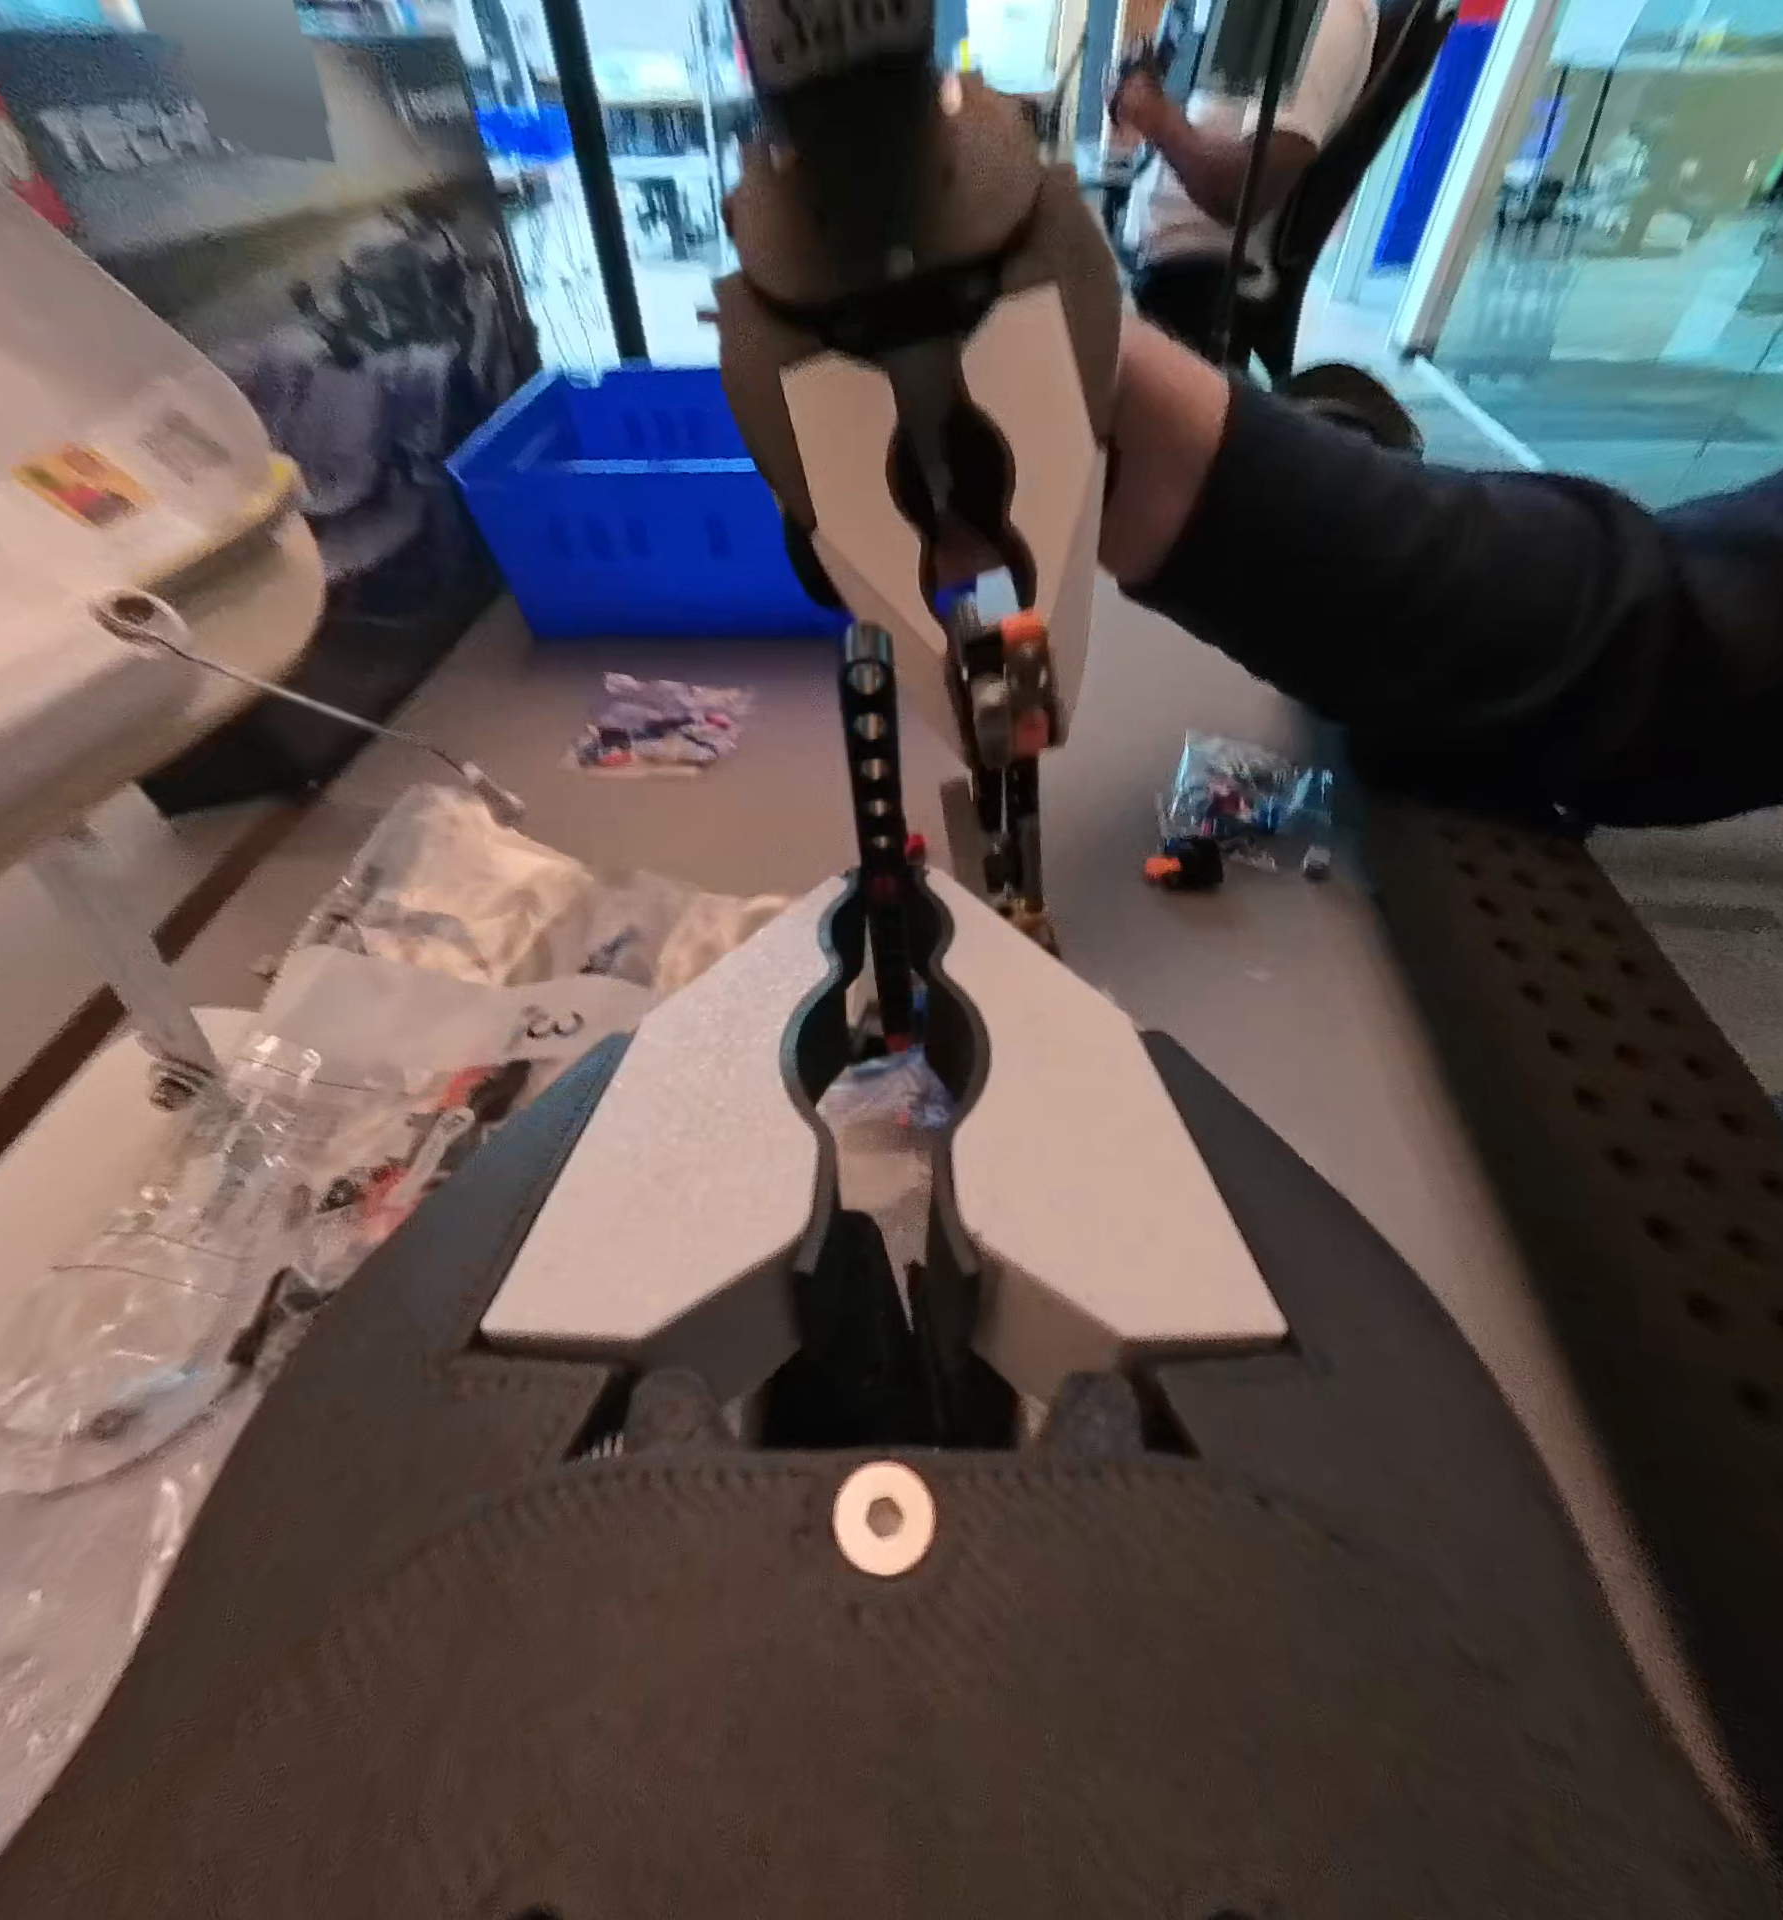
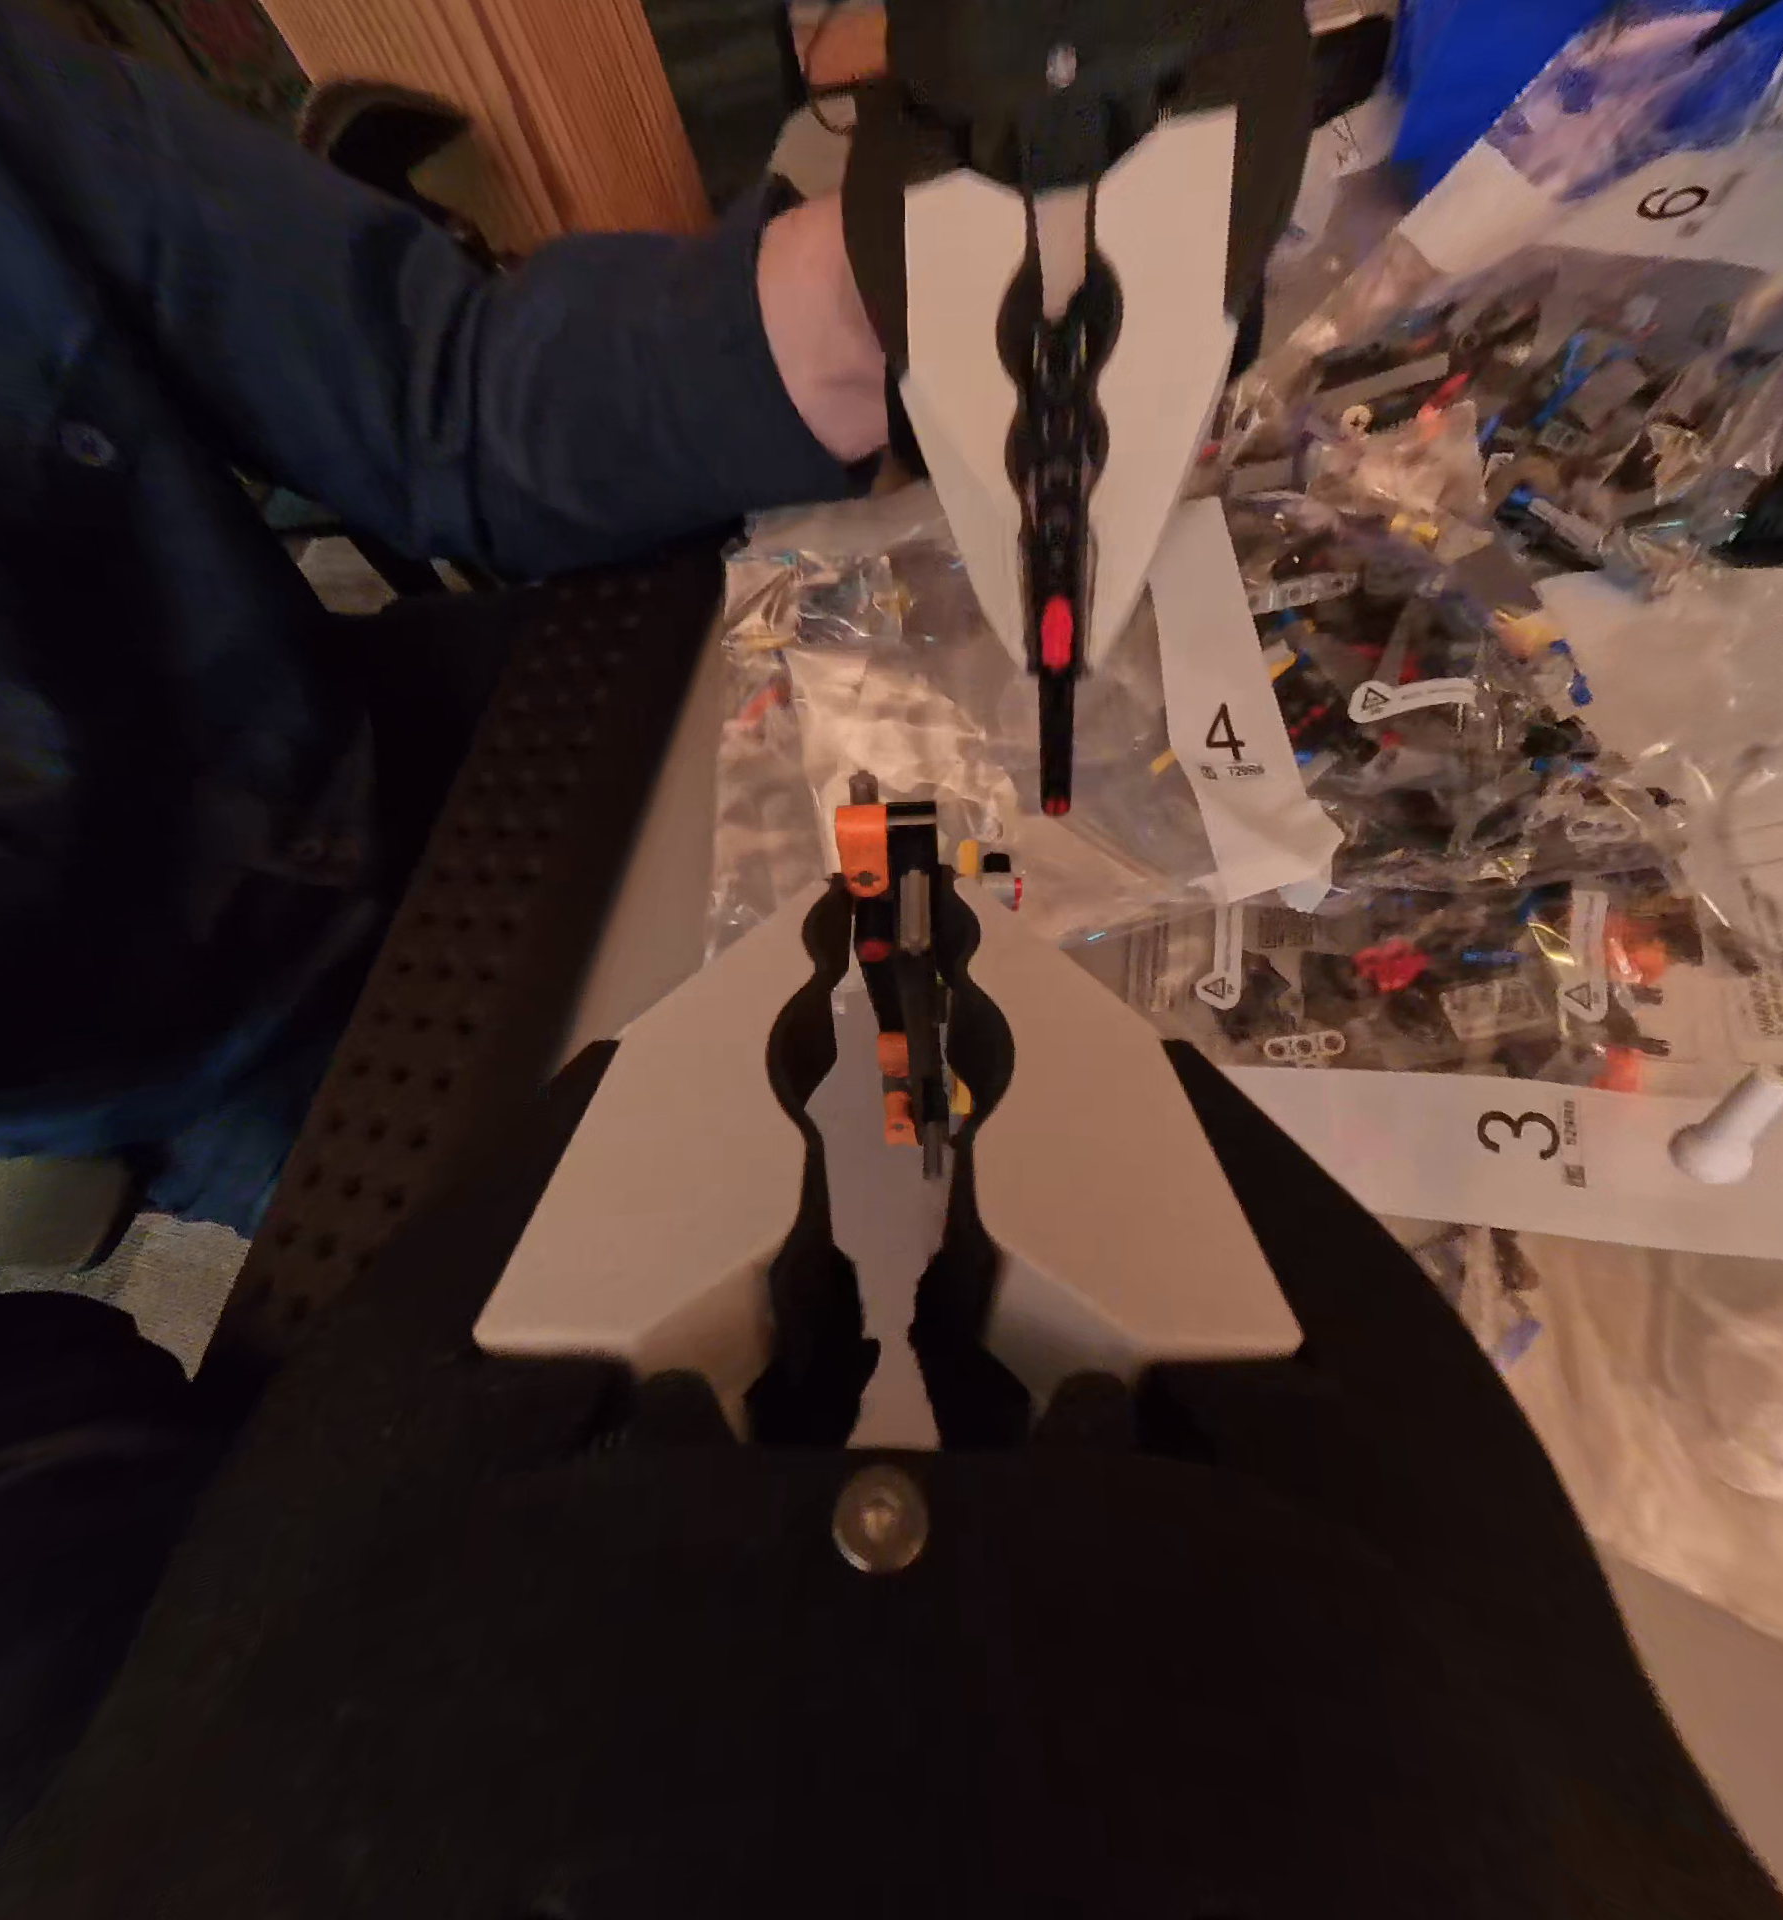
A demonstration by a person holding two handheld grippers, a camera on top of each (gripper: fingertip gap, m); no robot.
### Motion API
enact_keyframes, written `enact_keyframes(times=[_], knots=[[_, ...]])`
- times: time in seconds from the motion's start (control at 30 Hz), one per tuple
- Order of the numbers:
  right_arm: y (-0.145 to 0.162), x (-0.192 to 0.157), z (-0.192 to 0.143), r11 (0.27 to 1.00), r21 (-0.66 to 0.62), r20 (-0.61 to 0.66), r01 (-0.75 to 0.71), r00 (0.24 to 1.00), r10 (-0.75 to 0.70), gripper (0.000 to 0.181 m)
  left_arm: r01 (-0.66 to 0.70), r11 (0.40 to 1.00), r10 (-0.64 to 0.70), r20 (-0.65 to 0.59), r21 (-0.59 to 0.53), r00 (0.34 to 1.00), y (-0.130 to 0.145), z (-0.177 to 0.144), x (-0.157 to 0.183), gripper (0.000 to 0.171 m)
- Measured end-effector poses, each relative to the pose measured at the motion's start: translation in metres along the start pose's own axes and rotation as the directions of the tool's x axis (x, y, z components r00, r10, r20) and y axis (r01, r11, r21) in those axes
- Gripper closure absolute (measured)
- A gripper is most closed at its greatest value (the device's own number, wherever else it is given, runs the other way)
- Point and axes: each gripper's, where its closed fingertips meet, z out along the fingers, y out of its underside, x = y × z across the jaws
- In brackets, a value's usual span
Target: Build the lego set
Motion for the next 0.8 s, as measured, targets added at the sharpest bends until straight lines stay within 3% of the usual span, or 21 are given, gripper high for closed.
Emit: enact_keyframes(times=[0.33, 0.47, 0.6, 0.8], knots=[[-0.01, -0.002, -0.021, 0.994, 0.105, -0.013, 0.031, 0.999, -0.03, 0.168, 0.022, 0.95, -0.048, -0.078, -0.31, 0.996, 0.06, 0.034, 0.017, 0.159], [-0.007, 0.002, -0.021, 0.995, 0.103, -0.014, 0.013, 1.0, -0.012, 0.168, 0.034, 0.951, -0.059, -0.072, -0.308, 0.996, 0.06, 0.038, 0.016, 0.139], [-0.007, 0.002, -0.019, 0.995, 0.101, -0.012, 0.015, 1.0, -0.014, 0.168, 0.025, 0.972, -0.039, -0.055, -0.235, 0.998, 0.045, 0.036, 0.013, 0.118], [-0.013, -0.004, -0.009, 0.994, 0.103, 0.025, 0.04, 0.999, -0.042, 0.168, -0.04, 0.973, 0.025, -0.069, -0.229, 0.997, 0.041, 0.038, 0.019, 0.144]])
